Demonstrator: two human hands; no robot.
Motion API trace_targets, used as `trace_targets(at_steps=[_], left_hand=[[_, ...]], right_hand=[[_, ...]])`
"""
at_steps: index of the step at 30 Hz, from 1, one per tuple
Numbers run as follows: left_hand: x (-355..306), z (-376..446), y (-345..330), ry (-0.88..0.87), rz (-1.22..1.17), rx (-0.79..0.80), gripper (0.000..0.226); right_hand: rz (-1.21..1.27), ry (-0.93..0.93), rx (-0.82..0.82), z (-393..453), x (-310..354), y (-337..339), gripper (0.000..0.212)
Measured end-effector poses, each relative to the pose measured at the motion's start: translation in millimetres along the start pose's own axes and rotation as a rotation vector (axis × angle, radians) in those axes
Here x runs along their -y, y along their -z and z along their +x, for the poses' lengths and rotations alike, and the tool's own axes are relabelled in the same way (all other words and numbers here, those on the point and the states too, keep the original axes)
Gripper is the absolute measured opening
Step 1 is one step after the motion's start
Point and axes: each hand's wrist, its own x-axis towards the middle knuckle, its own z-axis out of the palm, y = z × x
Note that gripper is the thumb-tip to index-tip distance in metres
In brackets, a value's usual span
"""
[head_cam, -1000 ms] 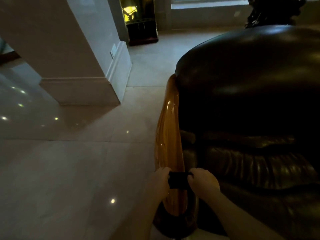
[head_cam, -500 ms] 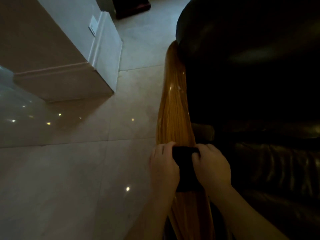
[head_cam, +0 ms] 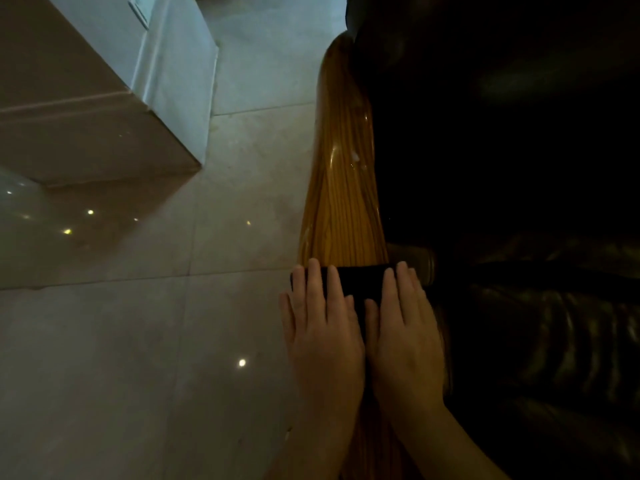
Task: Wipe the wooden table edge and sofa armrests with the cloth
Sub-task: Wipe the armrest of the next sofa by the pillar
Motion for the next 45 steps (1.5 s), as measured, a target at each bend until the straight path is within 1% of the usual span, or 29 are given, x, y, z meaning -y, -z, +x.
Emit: trace_targets(at_steps=[9,16,29,34,37,45], left_hand=[[9.5,3.3,-8.0,0.015,0.078,0.065,0.055],[9.5,23.3,-5.1,0.004,0.113,0.095,0.057],[6.9,109.9,-4.9,-0.011,0.118,0.215,0.064],[4.9,145.5,-11.0,-0.013,0.105,0.238,0.063],[2.7,162.7,-15.0,0.003,0.100,0.233,0.064],[-1.0,205.2,-22.4,-0.021,0.125,0.238,0.063]], right_hand=[[-0.101,-0.028,0.065,3.3,-3.3,-6.2,0.054],[-0.098,-0.021,0.109,22.9,-0.4,-7.9,0.056],[-0.023,-0.052,0.150,101.4,13.1,-14.5,0.056],[0.010,-0.060,0.155,136.6,15.3,-21.2,0.057],[0.004,-0.061,0.164,153.1,16.5,-23.3,0.057],[-0.020,-0.103,0.207,193.9,19.5,-28.9,0.059]])
